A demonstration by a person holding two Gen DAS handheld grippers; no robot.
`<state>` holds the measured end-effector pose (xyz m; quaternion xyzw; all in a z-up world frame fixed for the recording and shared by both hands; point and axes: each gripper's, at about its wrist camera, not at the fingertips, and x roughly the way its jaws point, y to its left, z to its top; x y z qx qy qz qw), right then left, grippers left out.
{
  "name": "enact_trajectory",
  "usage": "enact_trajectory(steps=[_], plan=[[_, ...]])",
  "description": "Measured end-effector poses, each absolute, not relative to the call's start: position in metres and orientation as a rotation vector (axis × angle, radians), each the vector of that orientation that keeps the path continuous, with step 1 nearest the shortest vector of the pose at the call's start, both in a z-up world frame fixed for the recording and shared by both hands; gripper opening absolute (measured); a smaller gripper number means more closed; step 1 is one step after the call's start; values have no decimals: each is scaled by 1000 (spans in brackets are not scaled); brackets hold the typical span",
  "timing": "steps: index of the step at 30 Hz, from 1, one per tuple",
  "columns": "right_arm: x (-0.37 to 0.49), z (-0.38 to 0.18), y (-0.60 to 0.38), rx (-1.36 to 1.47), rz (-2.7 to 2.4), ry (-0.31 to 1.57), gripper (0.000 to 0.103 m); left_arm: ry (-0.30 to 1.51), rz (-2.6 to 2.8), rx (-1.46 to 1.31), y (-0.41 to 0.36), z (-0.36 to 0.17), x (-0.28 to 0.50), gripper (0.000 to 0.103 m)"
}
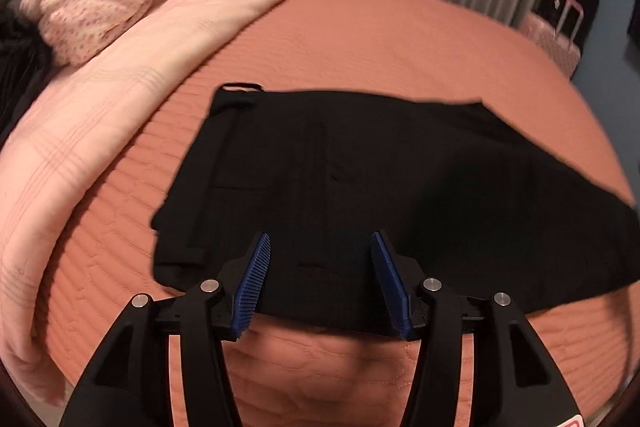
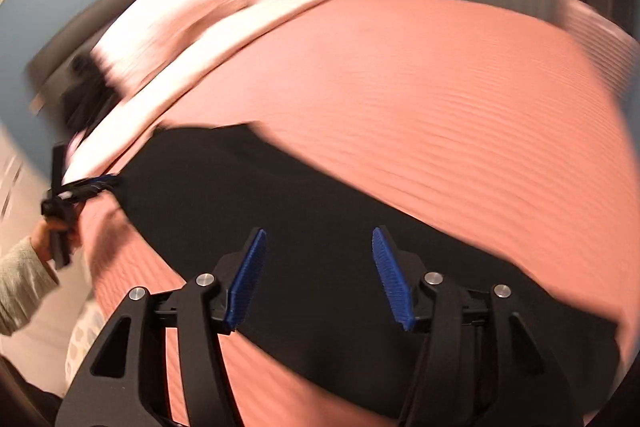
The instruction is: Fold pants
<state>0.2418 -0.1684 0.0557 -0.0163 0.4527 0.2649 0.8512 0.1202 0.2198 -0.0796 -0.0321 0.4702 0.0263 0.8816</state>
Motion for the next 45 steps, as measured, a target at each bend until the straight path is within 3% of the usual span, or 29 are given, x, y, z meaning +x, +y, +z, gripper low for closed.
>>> enact_trajectory(steps=[2, 6, 8, 10, 11, 12, 15, 19, 22, 26, 32, 36, 39, 43, 45], plan=[[283, 37, -99, -129, 624, 987, 54, 977, 94, 18, 210, -91, 121, 54], [354, 0, -21, -193, 624, 1073, 54, 937, 115, 20, 223, -113, 121, 81], [364, -16, 4, -181, 618, 1124, 54, 940, 76, -83, 245, -118, 128, 83], [372, -33, 12, -233, 573, 1181, 43, 932, 50, -118, 260, -119, 139, 83], [376, -36, 18, -285, 554, 1184, 29, 931, 40, -90, 261, -118, 143, 83], [376, -32, 17, -279, 561, 1172, 20, 930, 27, -50, 261, -118, 147, 83], [392, -12, -10, -94, 525, 1094, 10, 908, 7, 35, 262, -117, 158, 87], [407, -26, -38, -83, 278, 1110, 11, 883, 12, 25, 274, -121, 170, 93], [373, 12, -40, 60, 349, 960, 13, 850, 43, 21, 284, -108, 157, 90], [334, 27, 67, -169, 679, 988, 13, 803, 92, 26, 297, -95, 107, 90], [337, -17, 252, -274, 1034, 1141, 13, 842, 124, -131, 304, -92, 63, 90], [397, -38, 286, -235, 854, 1139, 4, 874, 122, -107, 303, -98, 55, 90], [427, -36, 282, -97, 812, 1167, 5, 866, 116, -76, 302, -99, 57, 90], [400, -15, 274, -10, 879, 1057, 8, 843, 123, -89, 309, -98, 68, 90], [404, -12, 270, -2, 810, 1029, 20, 834, 128, -126, 316, -97, 75, 90]])
